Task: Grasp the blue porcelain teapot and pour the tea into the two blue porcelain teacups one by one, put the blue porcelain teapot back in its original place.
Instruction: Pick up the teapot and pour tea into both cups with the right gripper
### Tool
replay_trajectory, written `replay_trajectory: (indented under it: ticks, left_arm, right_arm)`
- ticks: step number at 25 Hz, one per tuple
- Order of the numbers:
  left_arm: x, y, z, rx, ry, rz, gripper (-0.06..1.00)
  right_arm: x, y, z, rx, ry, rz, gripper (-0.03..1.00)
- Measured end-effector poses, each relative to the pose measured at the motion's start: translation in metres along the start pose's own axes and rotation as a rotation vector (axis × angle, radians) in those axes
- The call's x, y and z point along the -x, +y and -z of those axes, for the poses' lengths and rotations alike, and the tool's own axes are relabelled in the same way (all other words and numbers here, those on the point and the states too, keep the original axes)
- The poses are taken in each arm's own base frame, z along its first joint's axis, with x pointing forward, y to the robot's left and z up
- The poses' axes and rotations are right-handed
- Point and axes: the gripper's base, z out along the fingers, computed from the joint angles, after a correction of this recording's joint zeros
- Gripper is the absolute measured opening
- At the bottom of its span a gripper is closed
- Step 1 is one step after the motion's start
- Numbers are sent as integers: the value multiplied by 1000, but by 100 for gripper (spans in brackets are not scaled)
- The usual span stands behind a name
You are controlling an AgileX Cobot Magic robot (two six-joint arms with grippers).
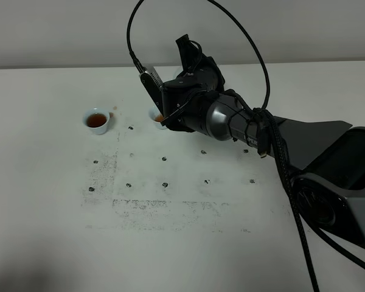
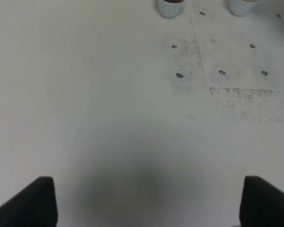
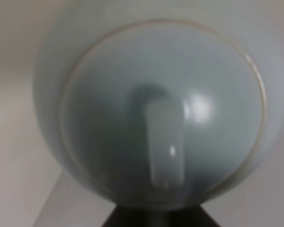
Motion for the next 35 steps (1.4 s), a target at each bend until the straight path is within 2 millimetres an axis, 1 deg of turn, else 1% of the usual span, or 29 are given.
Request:
replay_trajectory:
  ticks: [35]
  left_arm:
    - [0, 0, 0, 0, 0, 0, 74]
  right_arm:
    - [-2, -1, 0, -11, 18, -5, 4]
